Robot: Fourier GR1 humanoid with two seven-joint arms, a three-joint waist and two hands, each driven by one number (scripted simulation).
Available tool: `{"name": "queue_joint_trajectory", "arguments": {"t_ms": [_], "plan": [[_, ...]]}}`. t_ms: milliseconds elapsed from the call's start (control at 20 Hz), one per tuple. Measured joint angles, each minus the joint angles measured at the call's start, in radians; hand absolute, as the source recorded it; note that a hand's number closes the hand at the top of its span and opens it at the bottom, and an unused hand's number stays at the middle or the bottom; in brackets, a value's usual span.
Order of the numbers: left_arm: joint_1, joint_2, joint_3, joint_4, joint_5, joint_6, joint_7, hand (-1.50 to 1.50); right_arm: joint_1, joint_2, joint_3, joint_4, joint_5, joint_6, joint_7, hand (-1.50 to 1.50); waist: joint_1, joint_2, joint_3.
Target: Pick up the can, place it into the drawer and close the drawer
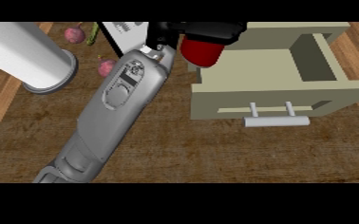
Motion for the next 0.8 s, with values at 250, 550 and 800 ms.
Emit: {"name": "queue_joint_trajectory", "arguments": {"t_ms": [250, 550, 800], "plan": [[-0.147, 0.000, -0.013, 0.156, 0.065, 0.039, -0.015, 1.50, -0.029, -0.016, -0.018, 0.015, -0.015, 0.003, 0.014, -1.50, -0.007, 0.002, 0.000], [-0.292, 0.000, -0.056, 0.324, 0.146, 0.089, -0.032, 1.50, -0.050, -0.015, -0.012, 0.018, -0.010, -0.001, 0.029, -1.50, -0.019, 0.005, 0.001], [-0.359, 0.000, -0.088, 0.438, 0.217, 0.094, -0.081, 1.50, -0.047, -0.008, -0.001, 0.025, -0.004, 0.004, 0.012, -1.50, -0.027, 0.007, 0.001]]}}
